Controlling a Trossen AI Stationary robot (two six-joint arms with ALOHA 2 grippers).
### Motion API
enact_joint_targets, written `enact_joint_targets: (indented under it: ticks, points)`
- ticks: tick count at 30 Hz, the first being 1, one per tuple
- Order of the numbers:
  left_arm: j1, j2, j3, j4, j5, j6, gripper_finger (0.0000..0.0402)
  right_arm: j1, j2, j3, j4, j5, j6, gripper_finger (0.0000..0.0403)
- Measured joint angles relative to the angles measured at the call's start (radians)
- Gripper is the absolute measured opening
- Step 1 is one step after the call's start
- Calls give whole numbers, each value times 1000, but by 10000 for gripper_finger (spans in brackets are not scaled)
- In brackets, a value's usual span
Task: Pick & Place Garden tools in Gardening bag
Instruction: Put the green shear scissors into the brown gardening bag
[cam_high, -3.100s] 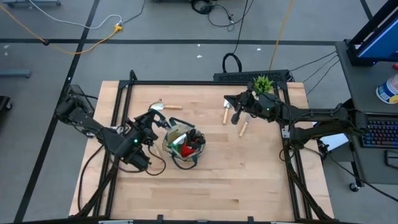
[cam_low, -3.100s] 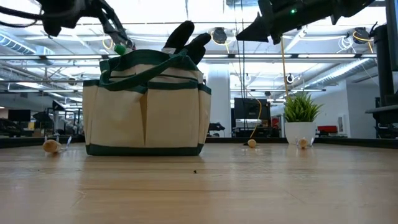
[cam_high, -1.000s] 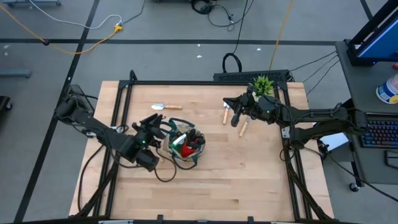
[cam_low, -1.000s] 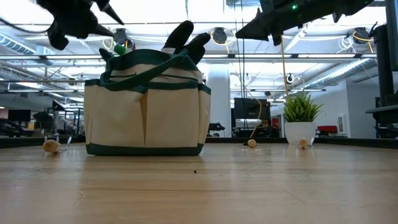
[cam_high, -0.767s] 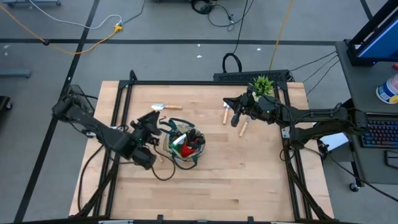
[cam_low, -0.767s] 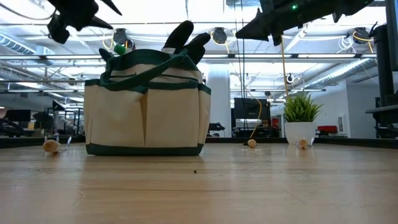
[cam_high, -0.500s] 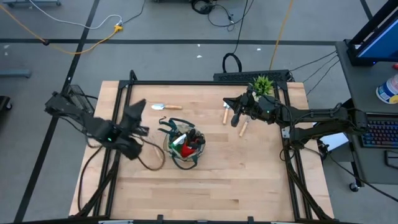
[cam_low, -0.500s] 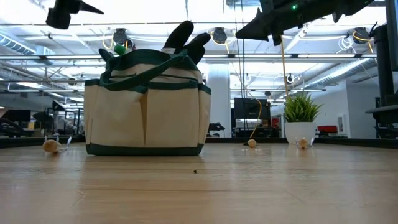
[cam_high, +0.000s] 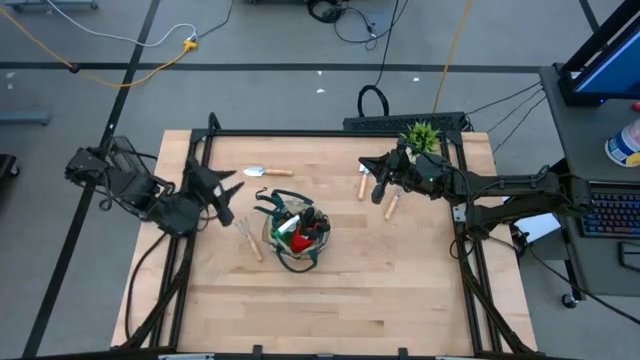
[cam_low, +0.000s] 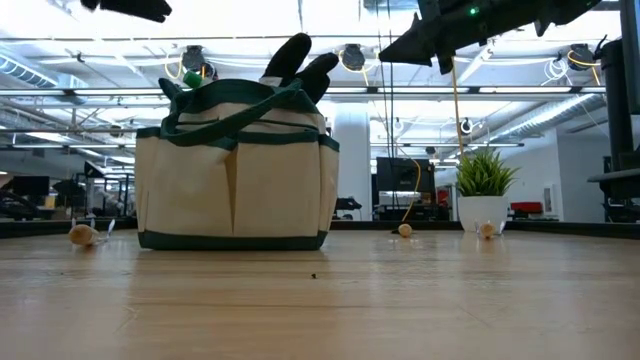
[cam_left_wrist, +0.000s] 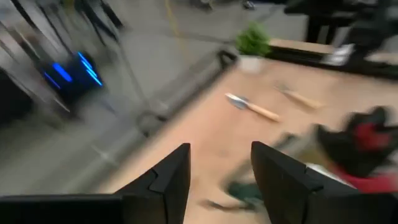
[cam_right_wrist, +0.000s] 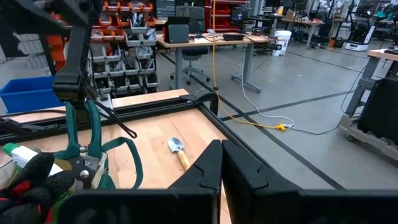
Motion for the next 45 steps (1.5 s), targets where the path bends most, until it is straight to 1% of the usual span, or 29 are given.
enact_joint_targets:
  ticks: [2, 4, 9, 15, 18, 27, 35, 39, 45]
  points:
    - [12, 4, -1, -13, 95, -138, 175, 0, 0, 0, 0, 0, 0, 0]
    - [16, 13, -13, -12, 149, -280, 175, 0, 0, 0, 0, 0, 0, 0]
    - [13, 43, -36, -38, 218, -508, 175, 0, 0, 0, 8, 0, -6, 0]
    - [9, 51, -36, -87, 230, -752, 175, 0, 0, 0, 47, -1, -12, 0]
    - [17, 68, -36, -84, 248, -810, 175, 0, 0, 0, 63, -1, -19, 0]
    - [21, 211, -36, -78, 280, -957, 175, 0, 0, 0, 100, -1, -45, 0]
    - [22, 259, -36, -74, 277, -1027, 175, 0, 0, 0, 99, -1, -64, 0]
    - [23, 283, -36, -73, 263, -1055, 175, 0, 0, 0, 99, -1, -66, 0]
    - [22, 332, -36, -74, 201, -1089, 175, 0, 0, 0, 100, -1, -68, 0]
